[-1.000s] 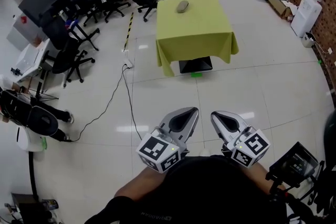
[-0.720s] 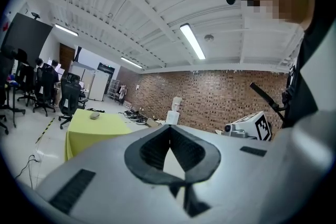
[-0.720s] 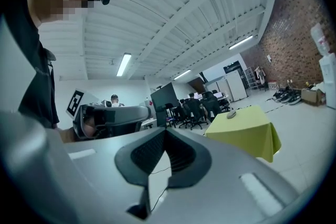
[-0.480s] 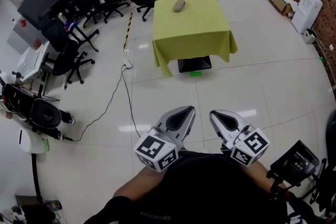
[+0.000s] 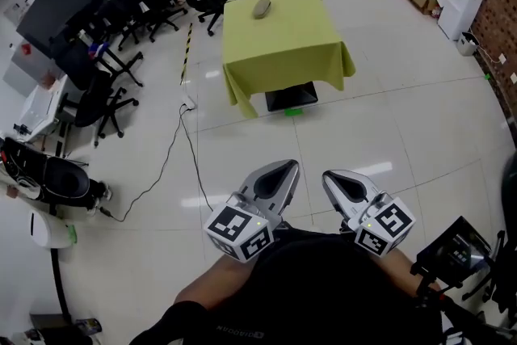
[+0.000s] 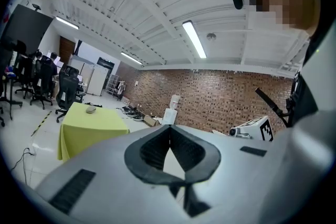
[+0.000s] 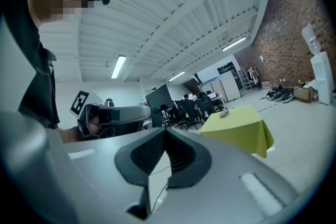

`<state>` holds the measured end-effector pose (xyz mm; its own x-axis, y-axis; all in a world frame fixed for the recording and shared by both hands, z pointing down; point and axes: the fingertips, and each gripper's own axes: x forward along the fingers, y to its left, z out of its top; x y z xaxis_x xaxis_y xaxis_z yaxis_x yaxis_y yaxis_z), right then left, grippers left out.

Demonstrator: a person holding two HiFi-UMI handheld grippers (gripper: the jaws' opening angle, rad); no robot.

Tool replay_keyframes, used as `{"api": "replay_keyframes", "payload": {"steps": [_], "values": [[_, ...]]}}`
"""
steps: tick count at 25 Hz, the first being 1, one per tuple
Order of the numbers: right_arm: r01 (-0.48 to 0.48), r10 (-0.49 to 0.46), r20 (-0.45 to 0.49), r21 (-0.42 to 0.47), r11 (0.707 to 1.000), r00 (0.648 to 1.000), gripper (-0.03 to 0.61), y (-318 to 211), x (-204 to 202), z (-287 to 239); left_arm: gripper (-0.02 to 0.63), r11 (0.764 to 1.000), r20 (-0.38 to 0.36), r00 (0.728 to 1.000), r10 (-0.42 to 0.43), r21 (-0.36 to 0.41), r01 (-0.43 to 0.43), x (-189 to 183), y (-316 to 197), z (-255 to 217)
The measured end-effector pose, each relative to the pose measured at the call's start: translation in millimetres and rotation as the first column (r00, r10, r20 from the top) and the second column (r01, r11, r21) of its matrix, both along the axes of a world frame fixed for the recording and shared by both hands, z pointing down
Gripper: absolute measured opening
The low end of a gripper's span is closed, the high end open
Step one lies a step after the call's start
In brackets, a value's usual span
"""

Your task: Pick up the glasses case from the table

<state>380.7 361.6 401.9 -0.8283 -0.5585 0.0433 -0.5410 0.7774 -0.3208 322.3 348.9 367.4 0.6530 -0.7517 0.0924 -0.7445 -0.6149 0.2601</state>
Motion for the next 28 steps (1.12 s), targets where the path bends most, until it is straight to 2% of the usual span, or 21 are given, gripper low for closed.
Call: {"api": "replay_keyframes", "payload": {"steps": [15,22,28], "values": [[0.016,-0.016,-0.013,-0.025,1.000,1.000,0.002,1.9,-16.6,0.6,0.008,0.998,-0.009,0.998,-0.059,0.000,0.059,-29.3,2.4,-5.4],[0.037,-0.038,-0.032,-0.023,0.999,0.999,0.002,2.3,-55.4,-2.3,0.008,0.998,-0.010,0.998,-0.062,0.000,0.062,-64.6,6.8,-5.0],[0.061,-0.062,-0.054,-0.027,0.998,0.997,0.002,1.4,-100.6,-4.9,0.008,0.996,-0.015,0.996,-0.089,0.005,0.089,-111.1,6.9,-12.9]]}}
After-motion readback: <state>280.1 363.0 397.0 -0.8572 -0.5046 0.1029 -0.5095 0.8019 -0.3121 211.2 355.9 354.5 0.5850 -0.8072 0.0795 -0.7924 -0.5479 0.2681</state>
